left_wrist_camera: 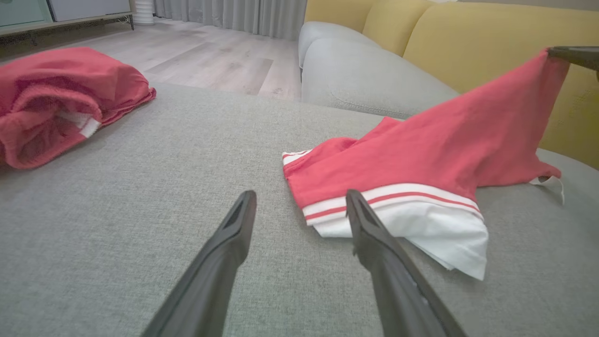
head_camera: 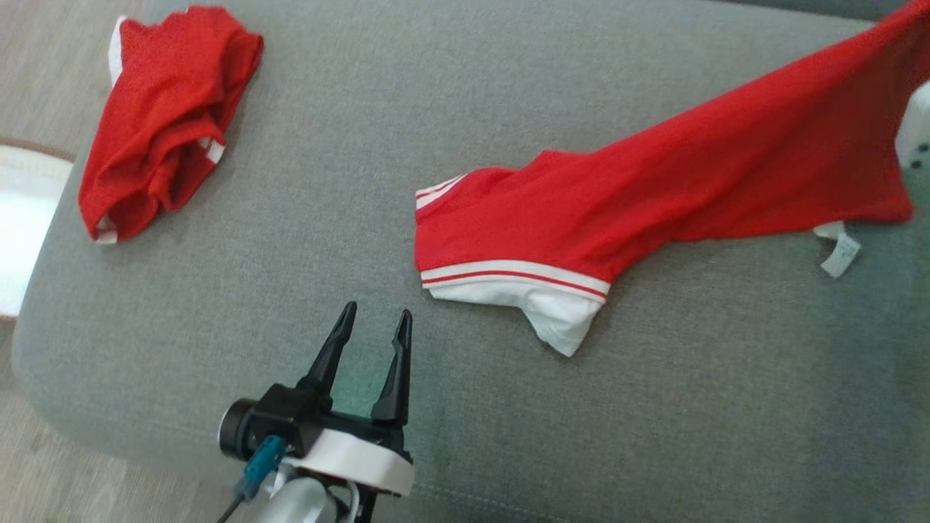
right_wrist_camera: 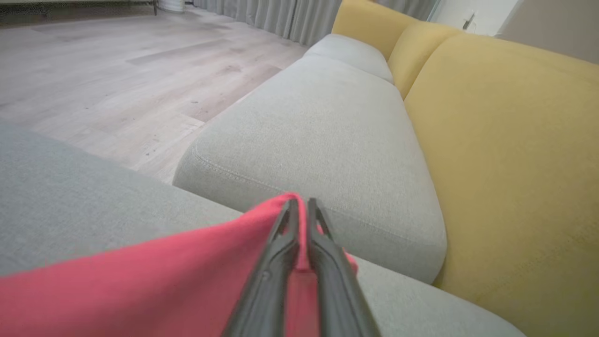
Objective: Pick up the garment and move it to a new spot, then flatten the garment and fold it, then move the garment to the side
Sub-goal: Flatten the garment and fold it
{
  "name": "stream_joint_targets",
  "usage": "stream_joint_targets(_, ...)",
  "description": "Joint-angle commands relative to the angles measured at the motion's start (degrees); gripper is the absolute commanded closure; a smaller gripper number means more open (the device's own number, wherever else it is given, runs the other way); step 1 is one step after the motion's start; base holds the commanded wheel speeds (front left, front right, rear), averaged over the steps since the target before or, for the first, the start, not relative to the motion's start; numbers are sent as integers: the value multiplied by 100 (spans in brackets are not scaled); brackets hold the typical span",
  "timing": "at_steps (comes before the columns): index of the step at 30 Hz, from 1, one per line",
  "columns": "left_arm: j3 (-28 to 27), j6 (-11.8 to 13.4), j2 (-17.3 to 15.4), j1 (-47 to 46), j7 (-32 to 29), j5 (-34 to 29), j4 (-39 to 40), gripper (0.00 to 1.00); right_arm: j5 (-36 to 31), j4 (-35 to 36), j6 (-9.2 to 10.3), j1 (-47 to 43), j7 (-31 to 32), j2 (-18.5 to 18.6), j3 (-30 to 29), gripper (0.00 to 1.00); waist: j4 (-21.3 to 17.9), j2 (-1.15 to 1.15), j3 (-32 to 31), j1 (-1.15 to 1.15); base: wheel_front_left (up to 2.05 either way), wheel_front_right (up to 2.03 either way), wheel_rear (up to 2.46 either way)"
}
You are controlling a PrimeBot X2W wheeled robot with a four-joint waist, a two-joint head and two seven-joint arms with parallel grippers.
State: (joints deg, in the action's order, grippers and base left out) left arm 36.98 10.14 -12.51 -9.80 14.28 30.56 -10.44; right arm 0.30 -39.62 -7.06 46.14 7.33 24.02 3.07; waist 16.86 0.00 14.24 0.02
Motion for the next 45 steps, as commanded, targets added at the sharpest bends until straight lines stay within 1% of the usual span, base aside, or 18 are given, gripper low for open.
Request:
stream_joint_targets(1,-179,-3,-4,-229,65,-80,118,0,-241,-44,-43,340,-303,-166,-65,0,73,0,160,-2,0,0,0)
stream_joint_targets(3,-195,-13,9,-223,67,-92,90,0,-370,-284,-43,465,-557,-387,-77,0,13,0,163,-2,0,0,0)
stream_joint_targets(5,-211,-17,19,-212,68,-104,61,0,-399,-525,-43,551,-775,-520,13,0,-76,0,138,-2,0,0,0)
stream_joint_targets(10,-289,-15,14,-136,70,-99,14,0,-103,-882,-43,491,-1239,-686,221,0,-374,0,-32,-2,0,0,0)
stream_joint_targets(12,-339,-3,5,-94,70,-79,0,0,55,-902,-43,350,-1376,-703,328,0,-516,0,-100,-2,0,0,0)
stream_joint_targets(13,-339,-3,5,-94,70,-79,0,0,55,-902,-43,350,-1376,-703,328,0,-516,0,-100,-2,0,0,0)
stream_joint_targets(14,-403,7,-8,-53,71,-47,-34,0,236,-830,-43,145,-1555,-721,372,0,-657,0,-168,-2,0,0,0)
stream_joint_targets(17,-514,15,-59,-6,71,-8,-131,0,421,-556,-43,-245,-1881,-755,347,0,-872,0,-277,-2,0,0,0)
stream_joint_targets(21,-638,24,-119,58,71,48,-270,0,439,77,-43,-936,-2086,-932,275,0,-1154,0,-460,-2,0,0,0)
stream_joint_targets(22,-675,20,-147,90,69,89,-368,0,431,514,-43,-1347,-2131,-1101,168,0,-1282,0,-564,-2,0,0,0)
stream_joint_targets(25,-710,10,-184,123,12,166,-561,0,372,1259,-43,-2005,-2142,-1396,4,0,-1456,0,-674,-2,0,0,0)
stream_joint_targets(28,-739,6,-192,93,-74,241,-752,0,232,2071,-43,-2630,-2008,-1675,-139,0,-1596,0,-707,-2,0,0,0)
stream_joint_targets(31,-813,7,-180,-15,-89,315,-942,0,86,2889,-43,-3178,-1793,-1877,-175,0,-1723,0,-669,-2,0,0,0)
stream_joint_targets(35,-931,10,-148,-225,-171,446,-1252,0,14,3824,-43,-3734,-1465,-2042,-95,0,-1861,0,-550,-2,0,0,0)
stream_joint_targets(40,-1116,88,-88,-521,-310,633,-1664,0,31,4529,-43,-4018,-1187,-2098,134,0,-1992,0,-394,-2,0,0,0)
stream_joint_targets(45,-1171,121,-38,-775,-717,817,-2080,0,-8,4812,-43,-4080,-1005,-2109,273,0,-2073,0,-310,-2,0,0,0)
